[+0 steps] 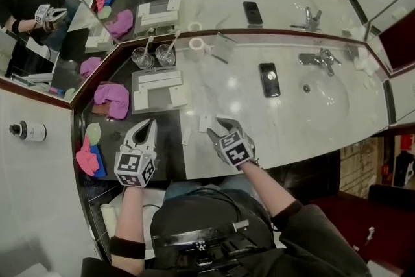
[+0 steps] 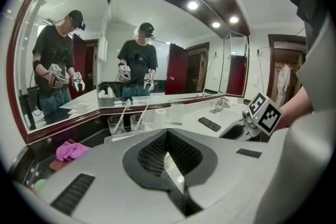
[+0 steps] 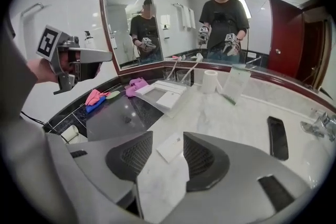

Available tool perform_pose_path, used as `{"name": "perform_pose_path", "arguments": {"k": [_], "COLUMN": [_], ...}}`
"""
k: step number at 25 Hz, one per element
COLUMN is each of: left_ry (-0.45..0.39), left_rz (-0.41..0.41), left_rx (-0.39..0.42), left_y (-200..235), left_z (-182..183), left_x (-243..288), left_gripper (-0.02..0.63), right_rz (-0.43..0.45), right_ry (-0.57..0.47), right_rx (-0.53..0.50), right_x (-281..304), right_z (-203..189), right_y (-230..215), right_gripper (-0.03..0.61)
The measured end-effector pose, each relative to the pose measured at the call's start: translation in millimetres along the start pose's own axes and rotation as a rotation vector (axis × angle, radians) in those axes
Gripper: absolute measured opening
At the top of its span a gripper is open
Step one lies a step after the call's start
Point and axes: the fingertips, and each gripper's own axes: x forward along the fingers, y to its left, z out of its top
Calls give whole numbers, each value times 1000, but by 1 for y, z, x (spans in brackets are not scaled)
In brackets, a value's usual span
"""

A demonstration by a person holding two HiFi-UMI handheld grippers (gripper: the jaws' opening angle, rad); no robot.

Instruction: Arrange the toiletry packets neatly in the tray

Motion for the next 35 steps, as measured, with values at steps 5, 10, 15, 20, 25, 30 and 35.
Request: {"name": "perform_pose_path", "arguments": {"k": [5,10,15,20,25,30,35], "left_ry": [29,62,86,99,102,108,104], "left_rz": [-84,-160,-188,-191,-182,-178,-182], "left_rx": [43,71,73,69,61,57,60], "left_y": [6,13,19,26,30,30,25], "left_z": [-9,-22,-33,-43,-45,-48,-47], "left_x": [11,21,24,23,20,17,18], "left_gripper": [0,0,0,0,0,0,0], "right_rz": [-63,-183,-265,-303,-308,-285,-246], "right_ry": [93,128,164,186,237,250,227], "right_rx": [170,345,411,441,389,359,318], "right_x": [39,69,88,101,107,107,106], "right_z": [-31,-43,-46,-50,-58,-61,-62], "right_y": [15,1,-15,-22,-22,-18,-17], "right_gripper": [332,354,354,353,327,249,239]}}
